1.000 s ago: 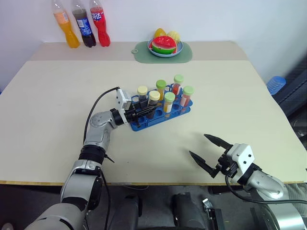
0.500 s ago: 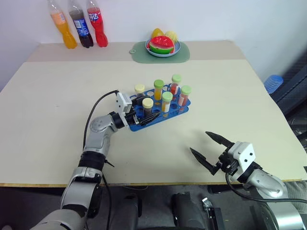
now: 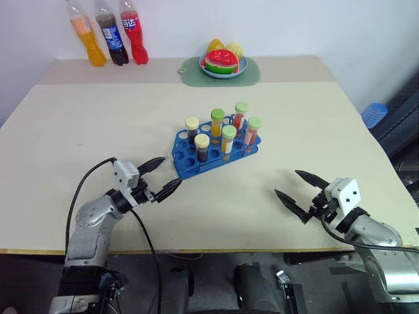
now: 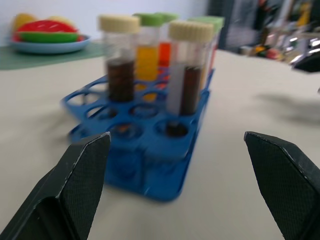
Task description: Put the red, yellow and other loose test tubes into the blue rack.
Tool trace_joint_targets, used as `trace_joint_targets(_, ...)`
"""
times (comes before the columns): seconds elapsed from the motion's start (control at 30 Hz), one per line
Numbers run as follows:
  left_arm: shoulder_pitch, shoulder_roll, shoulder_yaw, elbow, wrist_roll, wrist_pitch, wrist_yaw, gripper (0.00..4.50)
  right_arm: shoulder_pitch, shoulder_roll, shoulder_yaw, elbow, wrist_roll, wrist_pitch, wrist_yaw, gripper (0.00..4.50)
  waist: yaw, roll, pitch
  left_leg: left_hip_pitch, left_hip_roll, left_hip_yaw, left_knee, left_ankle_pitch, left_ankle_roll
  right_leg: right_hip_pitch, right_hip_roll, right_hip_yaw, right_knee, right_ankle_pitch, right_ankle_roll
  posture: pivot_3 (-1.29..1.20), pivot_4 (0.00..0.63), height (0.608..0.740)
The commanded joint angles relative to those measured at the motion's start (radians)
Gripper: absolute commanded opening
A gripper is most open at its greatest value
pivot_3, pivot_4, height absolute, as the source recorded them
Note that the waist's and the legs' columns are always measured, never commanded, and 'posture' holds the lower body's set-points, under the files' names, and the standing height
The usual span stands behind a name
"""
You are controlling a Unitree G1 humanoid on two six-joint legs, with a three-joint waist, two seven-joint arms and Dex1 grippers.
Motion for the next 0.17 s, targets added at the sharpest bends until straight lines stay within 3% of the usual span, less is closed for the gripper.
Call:
trace_joint_targets(0.03,0.050,0.015,0.037,-0.084,-0.004,0.001,0.047,4.43,-0.007,-0.022,-0.049,0.006,0.033,0.009,0.020,4.24,0.003,0.000,0.000,0.000,0.000,0.000,0.000,0.000,0.000,0.000,0.000,0.000,0.000,0.000,0.000,0.00,0.150,0.740)
trace_joint_targets(0.17,0.107,0.035,0.040,-0.146,-0.015,0.032,0.070,4.43,-0.014,-0.033,-0.061,0.021,0.043,0.015,0.037,4.24,0.003,0.000,0.000,0.000,0.000,0.000,0.000,0.000,0.000,0.000,-0.001,0.000,0.000,0.000,0.000,0.00,0.150,0.740)
